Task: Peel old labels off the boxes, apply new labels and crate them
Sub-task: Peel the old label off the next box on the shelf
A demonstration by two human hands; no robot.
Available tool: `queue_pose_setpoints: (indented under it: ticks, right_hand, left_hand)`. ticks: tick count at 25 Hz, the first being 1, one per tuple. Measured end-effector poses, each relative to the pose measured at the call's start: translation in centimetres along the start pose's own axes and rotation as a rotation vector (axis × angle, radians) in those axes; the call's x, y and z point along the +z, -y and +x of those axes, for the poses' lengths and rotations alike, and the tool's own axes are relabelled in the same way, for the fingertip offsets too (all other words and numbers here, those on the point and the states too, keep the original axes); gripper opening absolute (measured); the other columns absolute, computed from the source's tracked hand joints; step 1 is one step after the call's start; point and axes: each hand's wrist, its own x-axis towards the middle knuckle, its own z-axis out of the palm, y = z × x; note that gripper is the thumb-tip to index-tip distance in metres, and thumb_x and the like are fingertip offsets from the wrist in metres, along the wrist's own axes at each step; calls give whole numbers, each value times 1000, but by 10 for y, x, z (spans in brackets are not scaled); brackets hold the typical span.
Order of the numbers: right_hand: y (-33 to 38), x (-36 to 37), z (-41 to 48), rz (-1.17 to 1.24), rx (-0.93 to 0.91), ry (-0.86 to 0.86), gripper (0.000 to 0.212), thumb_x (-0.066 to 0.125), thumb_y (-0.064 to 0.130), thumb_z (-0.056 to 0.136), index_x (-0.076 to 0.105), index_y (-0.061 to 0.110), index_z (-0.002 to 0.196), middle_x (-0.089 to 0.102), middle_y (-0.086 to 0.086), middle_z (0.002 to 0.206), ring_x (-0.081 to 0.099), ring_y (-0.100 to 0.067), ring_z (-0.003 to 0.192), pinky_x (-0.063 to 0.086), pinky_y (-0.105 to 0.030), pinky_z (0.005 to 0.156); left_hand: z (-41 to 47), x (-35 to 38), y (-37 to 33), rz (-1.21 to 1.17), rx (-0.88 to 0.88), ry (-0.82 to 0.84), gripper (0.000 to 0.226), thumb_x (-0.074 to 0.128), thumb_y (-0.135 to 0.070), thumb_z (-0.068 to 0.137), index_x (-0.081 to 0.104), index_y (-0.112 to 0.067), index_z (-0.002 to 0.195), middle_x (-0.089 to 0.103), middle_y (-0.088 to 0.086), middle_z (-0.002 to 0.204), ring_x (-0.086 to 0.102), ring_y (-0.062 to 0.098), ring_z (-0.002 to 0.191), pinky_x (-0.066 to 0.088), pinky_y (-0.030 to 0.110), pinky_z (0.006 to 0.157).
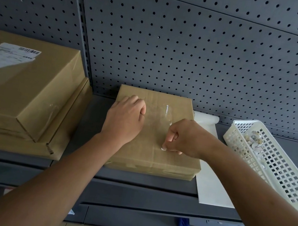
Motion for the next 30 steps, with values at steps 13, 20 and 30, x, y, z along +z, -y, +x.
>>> queue_pose_setpoints:
  ticks: [13, 20, 30]
  right_hand:
    - [5, -4, 10, 52, 67, 115, 14, 79, 21, 79, 72, 9, 79, 73, -9, 79, 64, -13, 64, 56, -25, 67]
    - [-2, -2, 4, 209, 76, 65, 25, 83, 22, 74, 68, 3, 81, 66, 1, 68, 59, -9, 60, 51, -23, 63]
    - [-2, -3, 2, 242, 86, 55, 18, 81, 15, 75, 67, 5, 79, 66, -1, 71, 58, -12, 64, 51, -25, 66]
  left_hand:
    - [0, 3, 1, -10, 1, -10, 15, 50, -12, 92, 55, -25, 86, 53, -12, 92, 51, 10, 89, 44, 30, 80]
    - [0, 1, 2, -10, 2, -13, 14, 51, -13, 92, 55, -25, 87, 53, -12, 92, 51, 10, 89, 46, 31, 80]
    - [0, 1, 1, -16, 11, -16, 14, 51, -13, 92, 56, -25, 87, 54, -12, 93, 52, 11, 89, 47, 31, 81]
